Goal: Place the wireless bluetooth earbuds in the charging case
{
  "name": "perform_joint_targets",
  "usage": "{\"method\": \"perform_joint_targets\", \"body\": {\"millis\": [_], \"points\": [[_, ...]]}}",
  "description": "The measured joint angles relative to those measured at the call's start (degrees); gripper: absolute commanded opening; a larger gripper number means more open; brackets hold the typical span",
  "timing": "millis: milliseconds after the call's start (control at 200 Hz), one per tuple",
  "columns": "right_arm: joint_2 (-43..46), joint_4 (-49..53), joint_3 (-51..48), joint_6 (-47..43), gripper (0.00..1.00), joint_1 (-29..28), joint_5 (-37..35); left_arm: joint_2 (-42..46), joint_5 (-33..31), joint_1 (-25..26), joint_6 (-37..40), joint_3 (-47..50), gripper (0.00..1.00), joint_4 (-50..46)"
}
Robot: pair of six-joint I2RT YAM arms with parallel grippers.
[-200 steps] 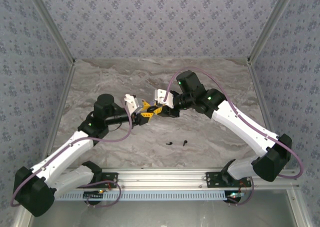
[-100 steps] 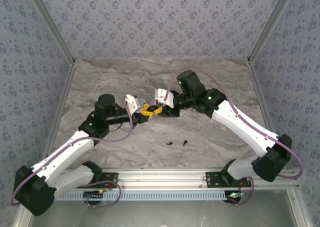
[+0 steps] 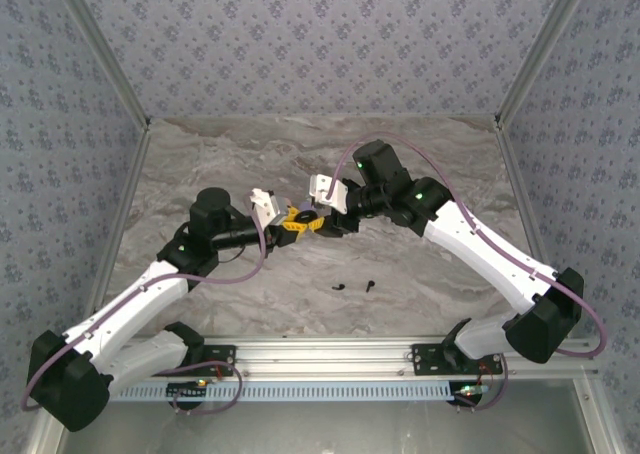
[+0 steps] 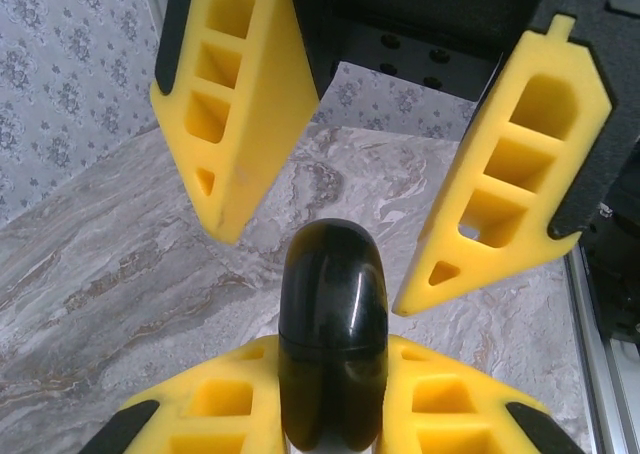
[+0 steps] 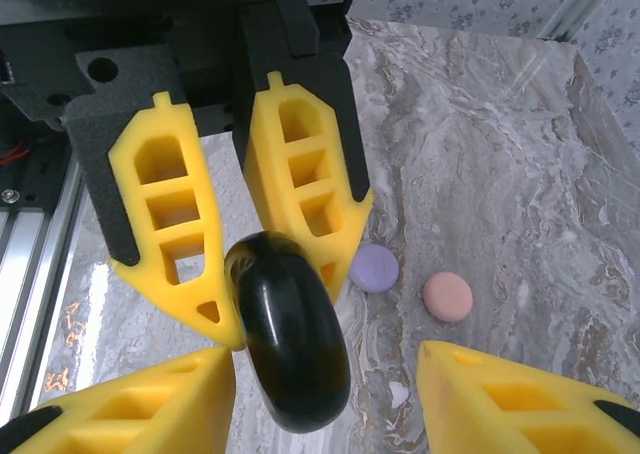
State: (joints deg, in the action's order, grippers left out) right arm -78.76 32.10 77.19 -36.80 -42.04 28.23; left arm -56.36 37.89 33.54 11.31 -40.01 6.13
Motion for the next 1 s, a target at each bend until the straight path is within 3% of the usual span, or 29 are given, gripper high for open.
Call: {"method": "perform_joint_targets", "body": {"millis": [999], "points": [[0.68, -2.54, 0.37, 2.99, 0.54, 2.67, -3.63, -0.02, -1.27, 0.39, 0.00, 0.00, 0.07, -0.09]]}}
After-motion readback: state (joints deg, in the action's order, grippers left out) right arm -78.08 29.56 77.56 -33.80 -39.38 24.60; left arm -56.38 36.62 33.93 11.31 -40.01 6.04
